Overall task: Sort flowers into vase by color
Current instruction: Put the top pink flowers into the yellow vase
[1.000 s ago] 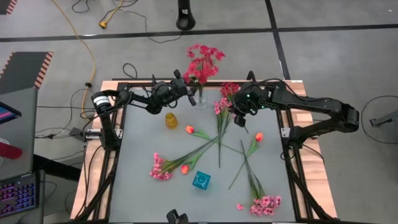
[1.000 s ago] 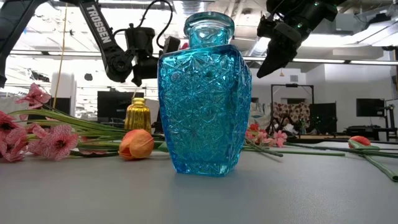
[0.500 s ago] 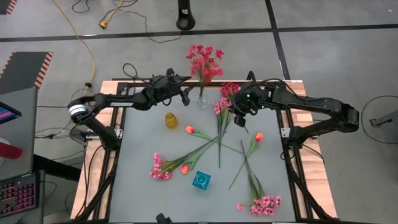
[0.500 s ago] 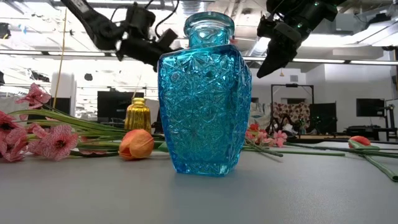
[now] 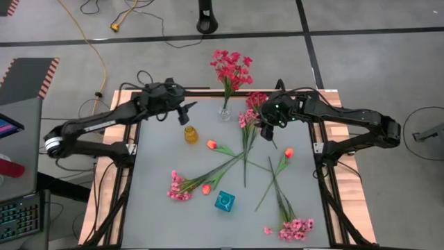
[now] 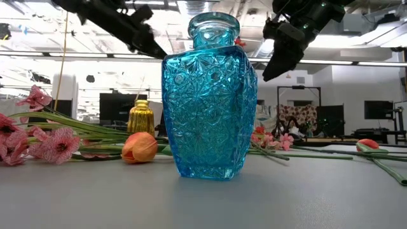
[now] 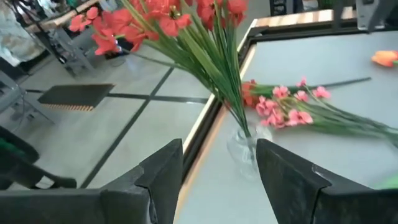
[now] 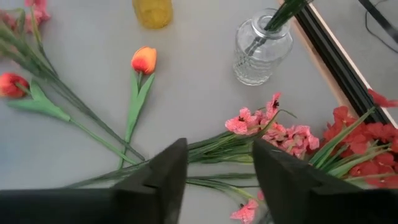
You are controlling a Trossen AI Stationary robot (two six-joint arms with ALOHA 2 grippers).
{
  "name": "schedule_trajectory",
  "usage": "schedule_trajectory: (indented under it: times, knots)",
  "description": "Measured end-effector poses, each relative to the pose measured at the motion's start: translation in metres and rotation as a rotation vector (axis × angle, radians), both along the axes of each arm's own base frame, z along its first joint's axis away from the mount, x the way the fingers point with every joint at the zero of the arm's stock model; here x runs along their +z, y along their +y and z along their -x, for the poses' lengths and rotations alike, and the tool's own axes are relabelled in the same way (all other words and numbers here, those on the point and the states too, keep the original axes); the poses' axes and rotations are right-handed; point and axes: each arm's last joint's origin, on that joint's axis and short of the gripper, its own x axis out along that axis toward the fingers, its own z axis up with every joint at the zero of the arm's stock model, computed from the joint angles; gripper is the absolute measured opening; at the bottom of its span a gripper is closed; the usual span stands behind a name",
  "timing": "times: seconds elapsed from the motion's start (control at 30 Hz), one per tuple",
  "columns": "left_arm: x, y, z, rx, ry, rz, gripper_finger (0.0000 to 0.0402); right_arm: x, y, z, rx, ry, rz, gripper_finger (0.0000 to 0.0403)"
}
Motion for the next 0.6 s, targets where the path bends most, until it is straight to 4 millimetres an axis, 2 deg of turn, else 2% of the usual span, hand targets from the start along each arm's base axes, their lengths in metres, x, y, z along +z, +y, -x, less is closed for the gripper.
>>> schedule_trajectory:
  times: [0.1, 0.23, 0.43, 0.6]
  knots:
    - [0.006, -0.008, 0.014, 0.004, 0.011, 0.018, 0.0193, 0.000, 0.000, 0.000, -0.066, -0.016, -0.049, 0.0261]
    - [0.011, -0.017, 0.029, 0.006, 0.026, 0.038, 0.0193, 0.000, 0.000, 0.000, -0.119, -0.034, -0.109, 0.0294]
    - [0.013, -0.024, 0.040, 0.021, 0.026, 0.081, 0.0193, -0.004, 0.007, -0.006, -0.177, -0.045, -0.203, 0.0301]
    - [0.012, -0.025, 0.042, 0.026, 0.043, 0.103, 0.0193, -0.025, 0.013, -0.023, -0.275, 0.013, -0.333, 0.0301]
